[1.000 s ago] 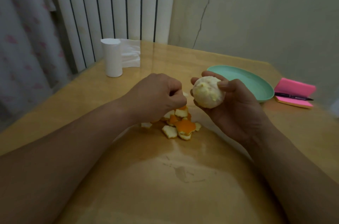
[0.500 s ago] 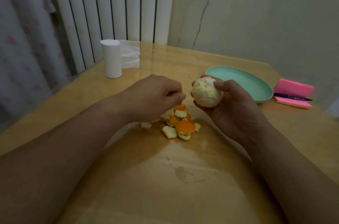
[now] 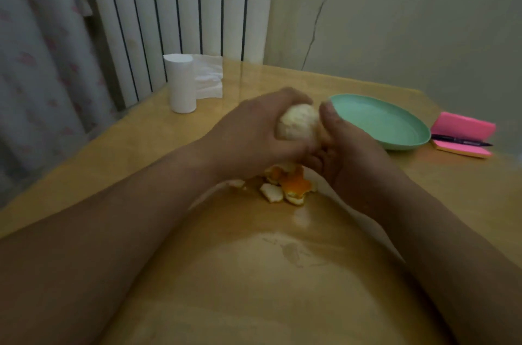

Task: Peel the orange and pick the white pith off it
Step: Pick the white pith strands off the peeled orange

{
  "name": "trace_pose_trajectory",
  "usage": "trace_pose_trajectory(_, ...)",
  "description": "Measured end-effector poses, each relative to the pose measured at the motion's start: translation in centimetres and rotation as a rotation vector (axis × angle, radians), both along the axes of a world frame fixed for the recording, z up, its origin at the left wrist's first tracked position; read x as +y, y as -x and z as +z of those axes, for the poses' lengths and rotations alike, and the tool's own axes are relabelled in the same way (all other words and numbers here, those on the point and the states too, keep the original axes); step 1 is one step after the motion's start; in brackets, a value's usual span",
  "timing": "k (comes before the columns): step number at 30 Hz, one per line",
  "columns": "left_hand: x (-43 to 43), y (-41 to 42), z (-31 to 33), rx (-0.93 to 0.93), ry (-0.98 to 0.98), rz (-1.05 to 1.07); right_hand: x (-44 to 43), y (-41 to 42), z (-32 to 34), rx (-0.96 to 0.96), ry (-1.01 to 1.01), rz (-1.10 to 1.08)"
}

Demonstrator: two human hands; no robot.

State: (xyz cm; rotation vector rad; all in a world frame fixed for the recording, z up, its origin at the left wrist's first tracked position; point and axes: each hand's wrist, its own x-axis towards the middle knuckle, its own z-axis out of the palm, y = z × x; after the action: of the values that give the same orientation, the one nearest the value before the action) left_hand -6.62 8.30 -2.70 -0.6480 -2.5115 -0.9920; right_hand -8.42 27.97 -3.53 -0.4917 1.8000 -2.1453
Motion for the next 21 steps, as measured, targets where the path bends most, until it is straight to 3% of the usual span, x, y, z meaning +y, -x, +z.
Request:
trace_pose_trajectory(2, -0.8, 0.5, 0.6, -0.066, -0.248, 0.077, 0.3, -0.1, -0.1, 0.137, -0.226, -0.078)
trace_pose_trajectory(4, -1.9, 1.0, 1.1, -0.185, -0.59, 0.093, 0.6, -1.0, -0.4, 0.395, -0.581, -0.106)
trace_pose_trajectory(6, -3.0, 1.4, 1.5, -0.327, -0.923, 0.074, -0.2, -2.3, -0.8, 0.664, -0.912, 0.007)
trace_pose_trajectory(8, -3.6, 1.7, 1.6, -0.394, -1.086, 0.08, -2.1, -3.1, -1.1, 0.886, -1.127, 0.118)
trace_pose_trajectory(10, -3.9, 1.8, 1.6, -0.395, -1.111, 0.086, -4.2, -3.0, -1.2, 0.975, -1.222, 0.185)
trace_pose_trajectory(14, -4.3, 1.8, 1.6, -0.377, -1.08, 0.079, -6.1, -0.3, -1.1, 0.968, -1.221, 0.2)
trace_pose_trajectory(21, -4.4, 2.3, 1.3, -0.388, -1.083, 0.082, -5.2, 7.3, -2.0, 0.9, -1.257, -0.009)
